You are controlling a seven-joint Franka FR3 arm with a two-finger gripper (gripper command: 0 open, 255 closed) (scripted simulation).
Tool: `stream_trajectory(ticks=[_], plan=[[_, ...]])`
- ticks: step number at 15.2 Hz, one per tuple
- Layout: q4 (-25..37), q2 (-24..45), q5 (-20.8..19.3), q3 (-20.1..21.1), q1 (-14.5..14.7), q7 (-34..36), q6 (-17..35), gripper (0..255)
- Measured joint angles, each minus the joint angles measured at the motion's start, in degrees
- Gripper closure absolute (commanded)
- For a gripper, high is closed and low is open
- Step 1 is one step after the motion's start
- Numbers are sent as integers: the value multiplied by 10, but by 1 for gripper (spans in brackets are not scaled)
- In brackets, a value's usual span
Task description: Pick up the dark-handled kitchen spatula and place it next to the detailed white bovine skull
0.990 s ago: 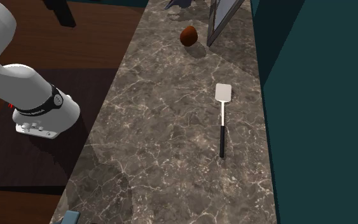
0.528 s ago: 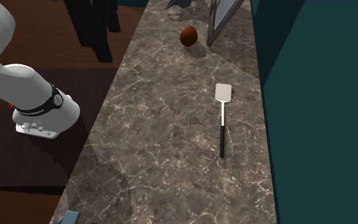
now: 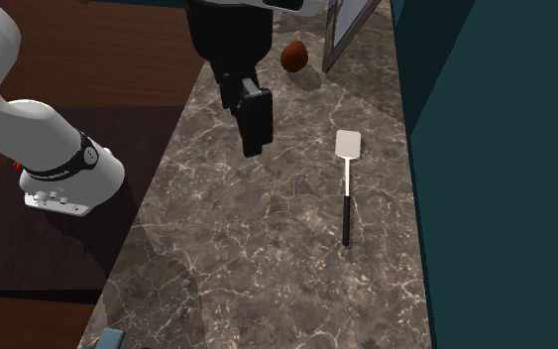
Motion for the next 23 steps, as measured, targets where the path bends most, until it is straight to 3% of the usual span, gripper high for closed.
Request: stream_trajectory(ticks=[5,11,23], plan=[[29,105,9,-31,22,-130,83,0],[93,238,46,-43,37,-291,158,0],[249,474,105,23,26,-556,243,0]])
